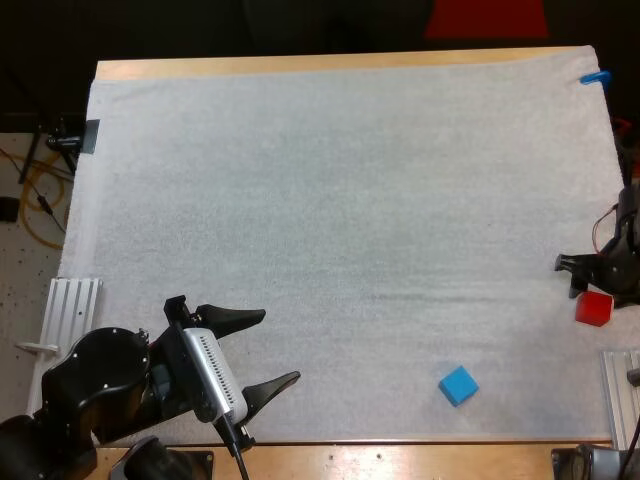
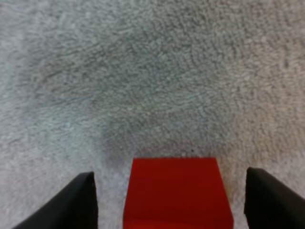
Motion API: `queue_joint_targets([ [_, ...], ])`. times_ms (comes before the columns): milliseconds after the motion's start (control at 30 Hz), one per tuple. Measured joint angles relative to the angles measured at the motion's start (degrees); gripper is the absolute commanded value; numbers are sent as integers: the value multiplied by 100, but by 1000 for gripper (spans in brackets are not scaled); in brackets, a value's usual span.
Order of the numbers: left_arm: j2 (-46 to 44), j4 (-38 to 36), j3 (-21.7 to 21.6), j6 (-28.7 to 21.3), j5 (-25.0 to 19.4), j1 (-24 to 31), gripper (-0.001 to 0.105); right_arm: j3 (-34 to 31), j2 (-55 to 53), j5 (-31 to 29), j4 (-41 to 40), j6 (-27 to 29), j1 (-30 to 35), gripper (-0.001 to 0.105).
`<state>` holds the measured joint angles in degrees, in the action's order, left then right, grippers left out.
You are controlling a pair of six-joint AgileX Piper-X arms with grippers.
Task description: Stack red cube on blue cube
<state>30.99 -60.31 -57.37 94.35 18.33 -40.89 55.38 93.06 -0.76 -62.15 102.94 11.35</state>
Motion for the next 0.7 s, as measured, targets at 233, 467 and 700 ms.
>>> queue_joint_targets([
  [233, 0, 0, 0, 0, -48, 0, 69, 0, 163, 0, -66, 167, 0, 24],
  [467, 0, 0, 0, 0, -63, 0, 69, 0, -66, 0, -183, 178, 0, 0],
  [700, 0, 0, 0, 0, -61, 0, 69, 0, -1212, 0, -305, 178, -174, 0],
])
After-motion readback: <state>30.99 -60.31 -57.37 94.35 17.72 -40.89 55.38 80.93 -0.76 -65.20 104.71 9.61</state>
